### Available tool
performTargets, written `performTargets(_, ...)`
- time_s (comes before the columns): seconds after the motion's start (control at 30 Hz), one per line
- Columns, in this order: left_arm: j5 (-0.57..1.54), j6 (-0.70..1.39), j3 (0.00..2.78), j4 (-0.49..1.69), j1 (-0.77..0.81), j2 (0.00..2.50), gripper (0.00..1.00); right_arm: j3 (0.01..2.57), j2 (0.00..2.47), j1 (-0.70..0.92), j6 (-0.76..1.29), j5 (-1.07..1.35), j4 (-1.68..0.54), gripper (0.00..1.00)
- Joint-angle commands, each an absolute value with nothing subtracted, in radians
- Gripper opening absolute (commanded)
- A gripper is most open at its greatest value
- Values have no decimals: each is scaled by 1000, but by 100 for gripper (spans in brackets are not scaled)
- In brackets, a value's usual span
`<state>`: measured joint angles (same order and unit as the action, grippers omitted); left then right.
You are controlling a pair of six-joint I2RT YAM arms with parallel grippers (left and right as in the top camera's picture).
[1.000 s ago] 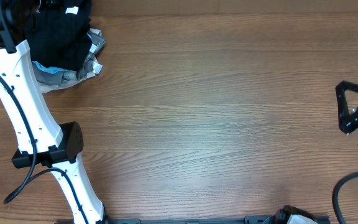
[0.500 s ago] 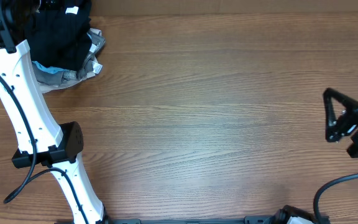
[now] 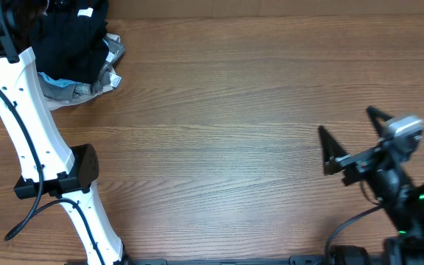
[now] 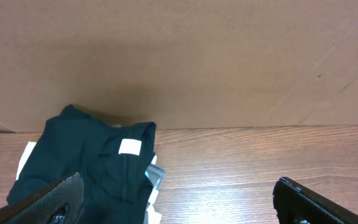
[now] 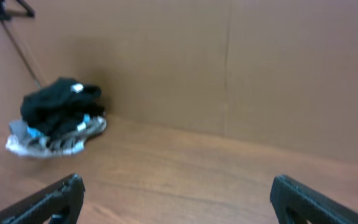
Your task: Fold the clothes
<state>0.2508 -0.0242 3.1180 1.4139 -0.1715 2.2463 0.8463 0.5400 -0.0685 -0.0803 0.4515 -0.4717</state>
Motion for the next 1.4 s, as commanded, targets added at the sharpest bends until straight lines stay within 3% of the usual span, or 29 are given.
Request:
performTargets(0.0, 259, -11, 3117, 1411, -170, 2252, 100, 670, 448, -29, -86, 405, -340, 100)
performTargets(0.33, 259, -11, 3117, 1411, -170, 2252, 100, 230, 207, 12, -85, 290, 60, 100)
performTargets(0.77, 259, -11, 3117, 1411, -170, 2252, 100, 96, 97, 56, -75, 135, 55, 100)
performTargets(1.37, 259, -11, 3117, 1411, -170, 2252, 100, 8, 2, 57, -71, 131, -74, 100)
